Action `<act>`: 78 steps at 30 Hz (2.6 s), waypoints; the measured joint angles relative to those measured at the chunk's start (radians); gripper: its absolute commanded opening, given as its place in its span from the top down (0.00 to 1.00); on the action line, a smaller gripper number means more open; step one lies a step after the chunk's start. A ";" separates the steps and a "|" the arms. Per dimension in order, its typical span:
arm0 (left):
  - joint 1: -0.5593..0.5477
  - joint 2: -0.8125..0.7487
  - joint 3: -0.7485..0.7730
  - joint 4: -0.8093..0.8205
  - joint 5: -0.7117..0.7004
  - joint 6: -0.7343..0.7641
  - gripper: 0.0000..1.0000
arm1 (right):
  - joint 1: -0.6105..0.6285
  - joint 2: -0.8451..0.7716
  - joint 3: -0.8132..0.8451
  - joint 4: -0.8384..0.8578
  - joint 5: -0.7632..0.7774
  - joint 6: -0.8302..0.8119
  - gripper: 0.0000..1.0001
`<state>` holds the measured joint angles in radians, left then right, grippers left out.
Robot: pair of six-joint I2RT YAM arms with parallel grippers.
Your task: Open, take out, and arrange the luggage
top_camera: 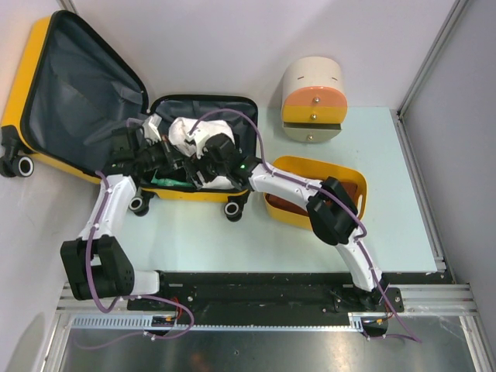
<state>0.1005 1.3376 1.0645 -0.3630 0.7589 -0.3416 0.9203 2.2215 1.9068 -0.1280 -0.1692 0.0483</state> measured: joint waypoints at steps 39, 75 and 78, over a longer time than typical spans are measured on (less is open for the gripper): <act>0.167 0.018 0.224 0.010 0.058 0.227 0.00 | -0.199 -0.278 0.020 -0.320 -0.307 -0.639 1.00; -0.491 0.027 0.188 0.058 0.069 0.348 0.00 | -0.541 -0.726 -0.191 -0.464 -0.294 -0.816 1.00; -0.536 0.027 0.187 0.102 0.070 0.364 0.00 | -0.541 -0.726 -0.191 -0.459 -0.288 -0.802 1.00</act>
<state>-0.4355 1.3647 1.2514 -0.2607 0.8291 0.0219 0.3794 1.4952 1.7157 -0.5865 -0.4576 -0.7536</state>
